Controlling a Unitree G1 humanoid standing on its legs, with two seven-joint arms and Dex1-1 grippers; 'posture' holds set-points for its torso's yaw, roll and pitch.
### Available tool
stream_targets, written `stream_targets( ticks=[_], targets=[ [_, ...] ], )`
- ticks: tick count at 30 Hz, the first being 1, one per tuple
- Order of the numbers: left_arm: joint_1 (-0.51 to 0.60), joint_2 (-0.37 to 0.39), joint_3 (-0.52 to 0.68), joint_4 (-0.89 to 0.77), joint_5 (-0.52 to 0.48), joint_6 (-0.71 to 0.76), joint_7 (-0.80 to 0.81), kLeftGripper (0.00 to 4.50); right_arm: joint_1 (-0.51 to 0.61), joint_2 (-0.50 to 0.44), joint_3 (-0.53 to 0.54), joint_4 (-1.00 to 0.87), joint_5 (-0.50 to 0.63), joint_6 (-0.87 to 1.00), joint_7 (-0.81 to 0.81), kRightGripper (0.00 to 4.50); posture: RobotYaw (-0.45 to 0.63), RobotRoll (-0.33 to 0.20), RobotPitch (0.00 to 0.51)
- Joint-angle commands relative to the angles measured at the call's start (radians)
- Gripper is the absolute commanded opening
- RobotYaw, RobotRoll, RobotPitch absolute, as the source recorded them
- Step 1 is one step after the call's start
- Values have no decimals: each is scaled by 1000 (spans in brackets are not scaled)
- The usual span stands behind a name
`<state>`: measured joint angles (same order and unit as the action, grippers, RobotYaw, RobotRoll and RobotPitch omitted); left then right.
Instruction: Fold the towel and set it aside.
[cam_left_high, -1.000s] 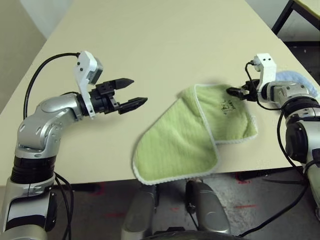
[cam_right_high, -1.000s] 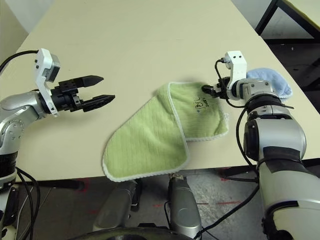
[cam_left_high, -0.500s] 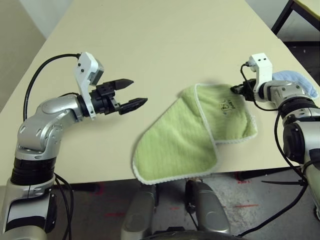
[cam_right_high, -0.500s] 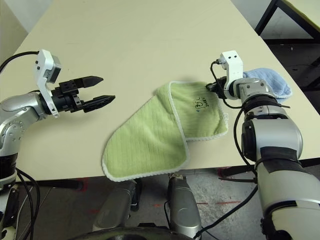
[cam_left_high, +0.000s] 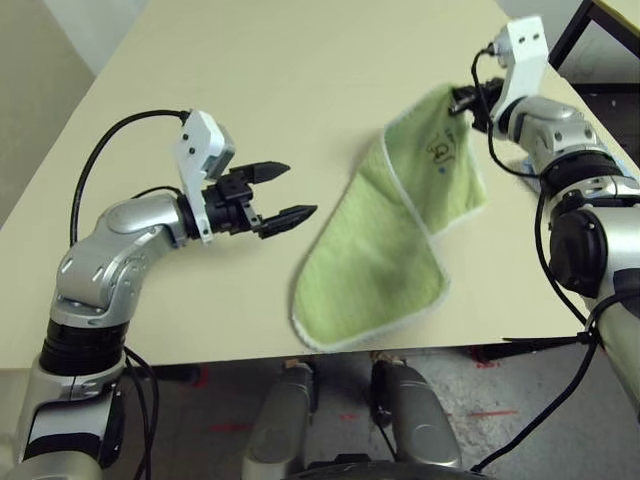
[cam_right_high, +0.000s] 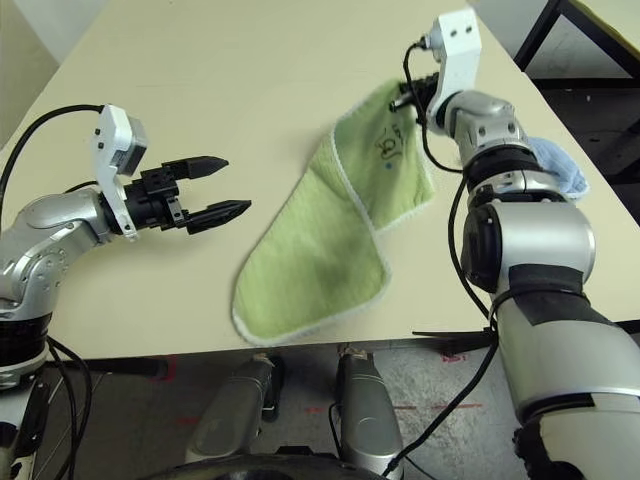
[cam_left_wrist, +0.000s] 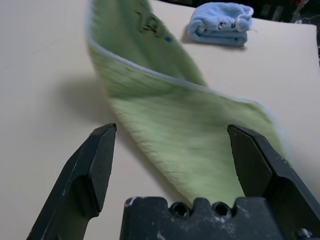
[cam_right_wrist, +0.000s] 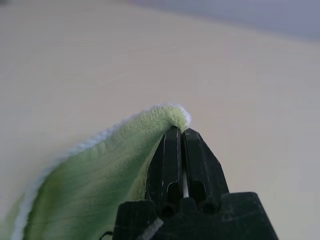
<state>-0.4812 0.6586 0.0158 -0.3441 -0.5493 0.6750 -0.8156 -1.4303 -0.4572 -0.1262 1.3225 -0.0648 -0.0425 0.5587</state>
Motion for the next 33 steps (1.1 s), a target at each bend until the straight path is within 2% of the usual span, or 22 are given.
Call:
stream_targets(
  ticks=[1,9,14,19,27,33],
  targets=[
    [-18,-18,-55,-73,-8,43,17,4500,-55,-4,36,-12,-29,-43,72,21,131,0,124],
    [-35,-21,-153,-177,-8,159,56,4500,-119,-23,91,-17,-74,-91,143,21,131,0,110],
    [-87,-62,-222,-188,-22,227,64,4500,-136,-35,113,-18,-93,-98,179,21,140,0,102],
    [-141,-110,-307,-162,11,260,72,4500,-153,-42,127,-16,-102,-96,175,21,145,0,96],
    [-259,-244,-438,-34,112,272,128,4500,-165,-39,132,-20,-111,-88,225,21,147,0,95],
    [-297,-370,-496,94,170,249,160,4500,-171,-37,132,-21,-111,-83,230,21,137,0,97]
  ],
)
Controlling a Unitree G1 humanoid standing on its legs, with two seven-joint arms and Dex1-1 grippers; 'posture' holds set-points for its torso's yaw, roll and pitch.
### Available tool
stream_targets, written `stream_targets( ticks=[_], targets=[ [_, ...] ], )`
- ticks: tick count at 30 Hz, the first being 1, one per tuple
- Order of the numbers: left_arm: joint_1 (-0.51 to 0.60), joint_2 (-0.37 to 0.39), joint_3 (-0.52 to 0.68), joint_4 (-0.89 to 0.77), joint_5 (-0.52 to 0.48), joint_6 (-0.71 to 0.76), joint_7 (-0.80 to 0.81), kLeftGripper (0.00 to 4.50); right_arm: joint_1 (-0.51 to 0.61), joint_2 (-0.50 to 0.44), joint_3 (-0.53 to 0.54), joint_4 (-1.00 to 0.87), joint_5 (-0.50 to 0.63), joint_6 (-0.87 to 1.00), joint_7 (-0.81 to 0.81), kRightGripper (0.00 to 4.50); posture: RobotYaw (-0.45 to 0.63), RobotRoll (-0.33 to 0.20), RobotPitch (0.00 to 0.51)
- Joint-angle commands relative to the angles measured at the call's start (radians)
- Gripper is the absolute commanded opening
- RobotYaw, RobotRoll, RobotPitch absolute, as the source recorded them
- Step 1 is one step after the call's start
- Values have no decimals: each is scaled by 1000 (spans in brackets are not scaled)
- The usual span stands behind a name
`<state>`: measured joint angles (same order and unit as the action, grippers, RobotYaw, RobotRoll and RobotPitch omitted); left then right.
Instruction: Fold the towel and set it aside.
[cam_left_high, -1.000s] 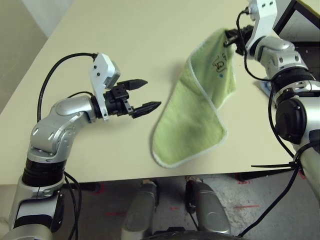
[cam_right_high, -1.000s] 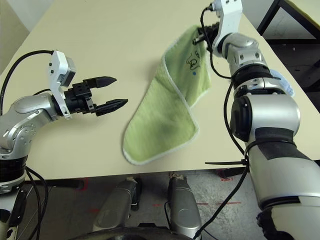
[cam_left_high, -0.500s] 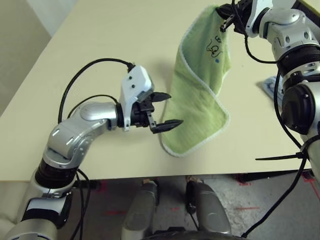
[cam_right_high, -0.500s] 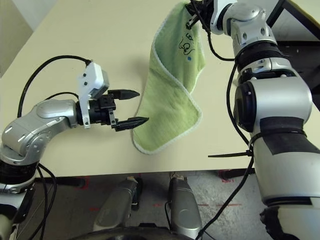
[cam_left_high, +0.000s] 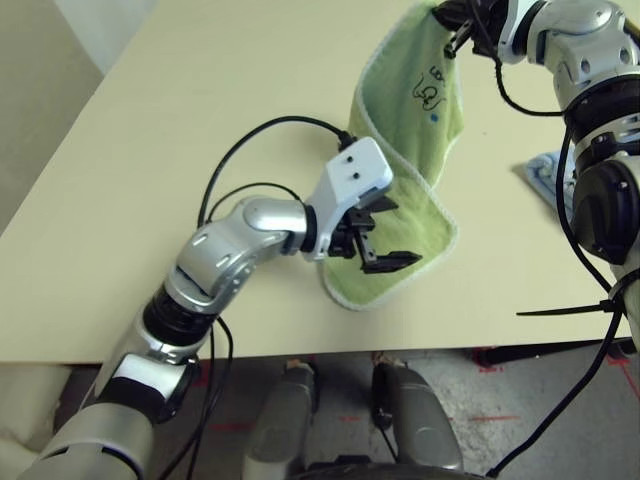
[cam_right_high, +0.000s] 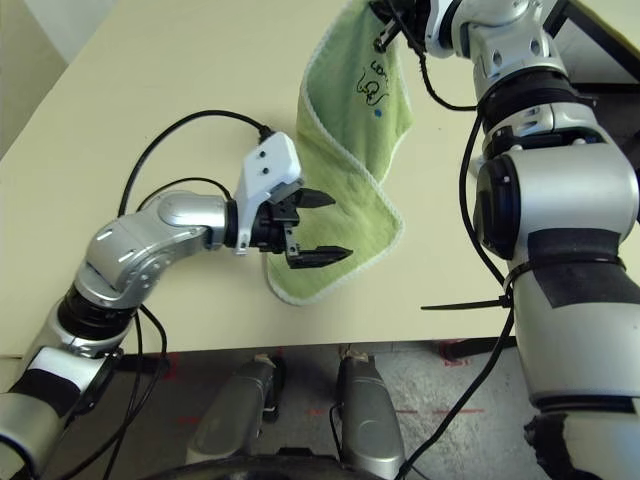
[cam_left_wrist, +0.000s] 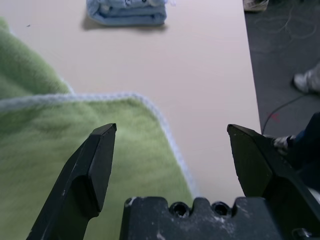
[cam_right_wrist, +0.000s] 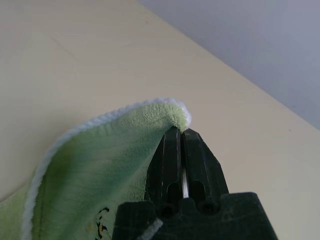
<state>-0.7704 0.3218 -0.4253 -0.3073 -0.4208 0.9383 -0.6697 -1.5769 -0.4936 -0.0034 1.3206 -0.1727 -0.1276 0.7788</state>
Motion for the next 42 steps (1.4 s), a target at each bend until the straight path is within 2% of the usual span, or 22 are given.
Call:
stream_targets(
  ticks=[1,8,13,17,25,29,32,36,42],
  targets=[
    [-15,-53,-71,83,58,-20,18,4500,-26,-2,9,-19,-4,3,9,21,137,0,97],
    [-66,-145,-168,258,185,-95,26,4500,-25,-7,11,-18,-7,7,0,21,130,0,95],
    [-122,-261,-185,484,284,-186,66,4500,-24,-6,10,-18,-6,10,-7,21,117,0,96],
    [-130,-313,-191,598,352,-252,81,4500,-21,-5,8,-20,-3,11,-11,21,106,0,96],
    [-117,-378,-204,743,453,-334,91,4500,-13,-13,6,-22,-1,13,-14,21,85,0,93],
    [-100,-408,-198,771,468,-350,80,4500,-10,-17,7,-23,-2,14,-16,21,81,0,91],
    [-93,-429,-193,809,482,-359,82,3900,-8,-19,7,-24,-2,14,-17,0,78,0,88],
    [-80,-426,-191,831,502,-366,79,2335,-6,-22,7,-24,-2,15,-17,0,80,0,84],
    [-65,-365,-150,758,506,-330,64,48,1,-25,7,-22,-2,15,-20,0,97,0,83]
  ],
)
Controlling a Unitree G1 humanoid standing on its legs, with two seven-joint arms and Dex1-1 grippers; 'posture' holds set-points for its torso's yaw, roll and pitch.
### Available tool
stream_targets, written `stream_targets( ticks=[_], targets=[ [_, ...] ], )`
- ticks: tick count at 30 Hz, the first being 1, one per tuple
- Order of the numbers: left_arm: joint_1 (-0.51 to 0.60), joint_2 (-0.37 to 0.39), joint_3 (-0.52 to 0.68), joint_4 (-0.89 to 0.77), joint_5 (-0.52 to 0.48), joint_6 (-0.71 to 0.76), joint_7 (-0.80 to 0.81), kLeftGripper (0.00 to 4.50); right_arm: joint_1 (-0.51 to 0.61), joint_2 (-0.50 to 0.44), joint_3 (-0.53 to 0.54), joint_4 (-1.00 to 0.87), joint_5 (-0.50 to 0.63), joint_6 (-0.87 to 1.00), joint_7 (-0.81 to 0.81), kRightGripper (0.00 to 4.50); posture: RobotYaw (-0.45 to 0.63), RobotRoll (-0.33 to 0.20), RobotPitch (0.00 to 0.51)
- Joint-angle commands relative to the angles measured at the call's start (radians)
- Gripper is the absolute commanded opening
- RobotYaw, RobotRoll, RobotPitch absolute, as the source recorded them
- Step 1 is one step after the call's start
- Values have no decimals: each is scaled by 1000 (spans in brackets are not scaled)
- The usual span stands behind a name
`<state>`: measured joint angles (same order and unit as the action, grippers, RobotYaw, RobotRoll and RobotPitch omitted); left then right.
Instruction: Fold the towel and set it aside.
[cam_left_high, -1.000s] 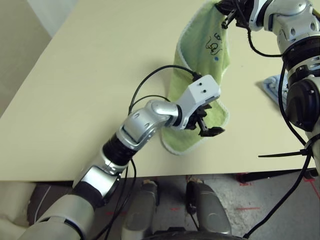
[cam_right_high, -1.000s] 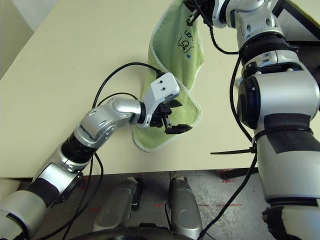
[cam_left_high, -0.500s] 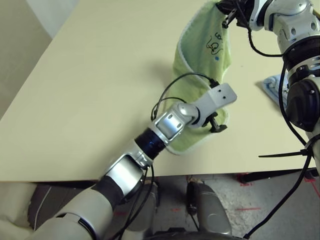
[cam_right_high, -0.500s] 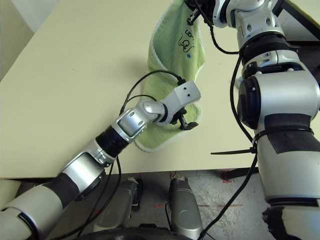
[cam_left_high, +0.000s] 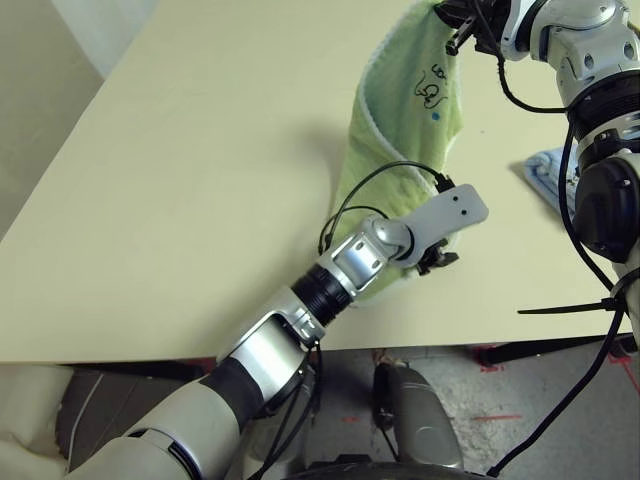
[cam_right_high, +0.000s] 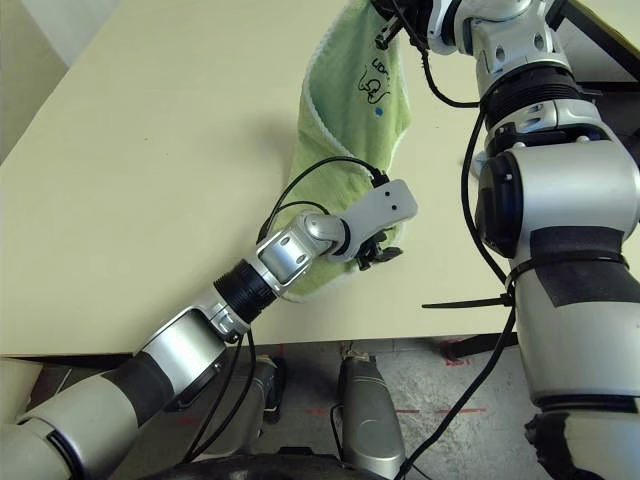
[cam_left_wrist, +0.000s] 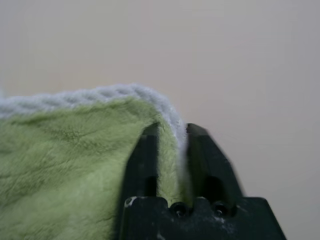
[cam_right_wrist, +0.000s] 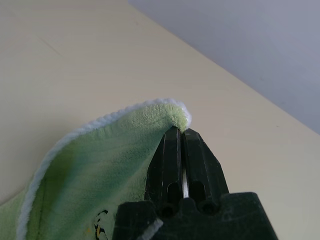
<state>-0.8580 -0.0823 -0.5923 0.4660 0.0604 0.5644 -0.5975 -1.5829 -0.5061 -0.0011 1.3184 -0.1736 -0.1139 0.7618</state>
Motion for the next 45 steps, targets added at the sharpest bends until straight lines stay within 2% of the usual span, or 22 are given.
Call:
stream_targets(
  ticks=[1,5,10,12,14,16,19,24,28,34,40,45],
  targets=[
    [26,52,27,-32,24,54,-8,48,9,-12,4,-20,-1,2,-3,0,97,0,83],
    [47,123,83,-143,10,113,-10,48,25,-16,2,-17,1,3,-4,0,118,0,83],
    [95,213,181,-386,-68,234,-59,48,57,-34,-12,-17,14,-4,12,0,132,0,84],
    [113,243,256,-515,-142,317,-93,48,75,-50,-16,-16,15,-9,22,0,144,0,86],
    [120,282,393,-664,-255,428,-124,48,106,-80,-18,-13,14,-19,37,0,148,0,87],
    [119,310,471,-737,-319,495,-126,48,123,-97,-21,-13,15,-23,46,0,152,0,89],
    [84,423,639,-793,-404,606,-132,48,165,-137,-42,-12,35,-37,82,0,164,0,92],
    [16,590,832,-732,-491,674,-130,48,230,-196,-90,-11,84,-53,156,0,171,0,92],
    [-4,680,882,-641,-504,628,-111,48,275,-238,-118,-9,108,-64,196,0,182,0,86],
    [-28,738,912,-573,-516,574,-79,48,313,-295,-168,-8,159,-48,289,0,183,0,84],
    [-46,792,917,-502,-522,513,-64,48,314,-353,-212,-17,233,81,506,0,180,0,85],
    [-67,821,913,-448,-527,483,-65,48,306,-407,-176,-39,232,246,762,0,169,0,85]
  ],
)
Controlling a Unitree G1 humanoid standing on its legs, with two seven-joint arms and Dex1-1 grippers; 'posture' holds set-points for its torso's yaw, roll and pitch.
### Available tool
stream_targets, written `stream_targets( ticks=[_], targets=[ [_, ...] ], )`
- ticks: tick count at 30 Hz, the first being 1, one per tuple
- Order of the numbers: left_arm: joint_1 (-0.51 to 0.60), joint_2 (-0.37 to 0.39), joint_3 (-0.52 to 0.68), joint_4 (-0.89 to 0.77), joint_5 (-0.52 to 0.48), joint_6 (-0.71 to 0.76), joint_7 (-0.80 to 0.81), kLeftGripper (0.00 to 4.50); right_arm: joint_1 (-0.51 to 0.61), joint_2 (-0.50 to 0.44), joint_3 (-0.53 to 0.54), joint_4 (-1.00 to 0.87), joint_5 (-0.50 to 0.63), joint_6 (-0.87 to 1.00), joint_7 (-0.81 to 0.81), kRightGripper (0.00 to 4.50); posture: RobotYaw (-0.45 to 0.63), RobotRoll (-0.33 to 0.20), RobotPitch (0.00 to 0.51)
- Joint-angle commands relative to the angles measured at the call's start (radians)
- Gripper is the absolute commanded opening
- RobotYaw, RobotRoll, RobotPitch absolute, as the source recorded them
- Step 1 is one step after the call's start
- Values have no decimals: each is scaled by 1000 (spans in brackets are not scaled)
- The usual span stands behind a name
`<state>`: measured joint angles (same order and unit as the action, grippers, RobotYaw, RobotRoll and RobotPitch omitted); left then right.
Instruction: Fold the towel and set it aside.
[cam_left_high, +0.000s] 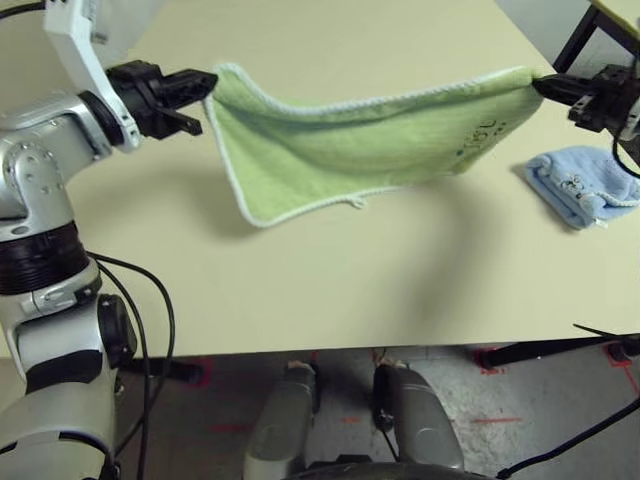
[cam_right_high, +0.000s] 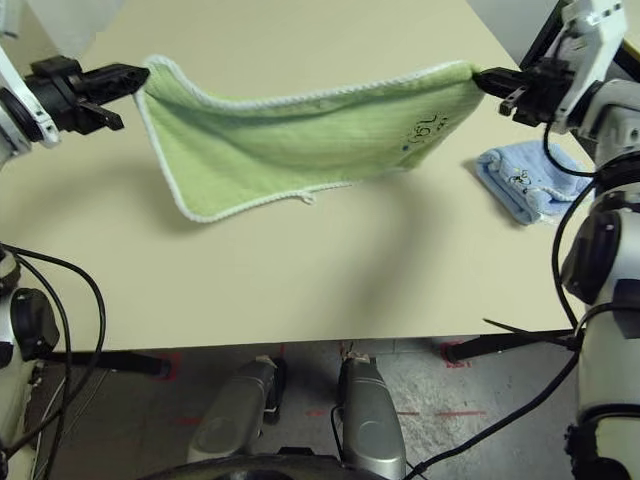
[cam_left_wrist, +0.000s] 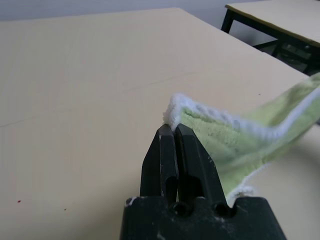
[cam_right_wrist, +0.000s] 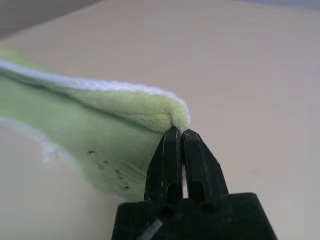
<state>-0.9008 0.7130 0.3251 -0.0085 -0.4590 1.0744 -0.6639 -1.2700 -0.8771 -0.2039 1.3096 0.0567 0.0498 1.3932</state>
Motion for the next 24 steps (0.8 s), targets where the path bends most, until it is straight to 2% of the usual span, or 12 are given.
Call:
stream_targets(
  ticks=[1,7,11,13,15,19,22,24],
  targets=[
    [-27,27,-6,35,-10,-30,0,48,-4,-44,46,-38,-1,109,177,0,169,0,85],
    [-34,28,-37,70,-30,-25,-17,48,38,-72,222,-149,141,247,221,0,164,0,85],
    [-39,17,-69,119,-18,-57,-23,48,39,-25,200,-125,116,120,192,0,146,0,82],
    [-46,6,-90,147,-6,-86,-21,48,39,17,171,-105,104,23,81,0,143,0,82],
    [-64,-12,-112,189,19,-144,-8,48,30,59,151,-84,81,-85,-97,0,145,0,83],
    [-162,-83,-63,351,71,-410,86,48,-46,112,102,-38,33,-287,-531,0,145,0,83],
    [-215,-97,-11,422,55,-571,97,48,-115,110,50,-13,42,-335,-706,0,144,0,83],
    [-195,-89,5,408,28,-577,69,48,-122,106,36,-5,37,-343,-698,0,145,0,90]
  ],
)
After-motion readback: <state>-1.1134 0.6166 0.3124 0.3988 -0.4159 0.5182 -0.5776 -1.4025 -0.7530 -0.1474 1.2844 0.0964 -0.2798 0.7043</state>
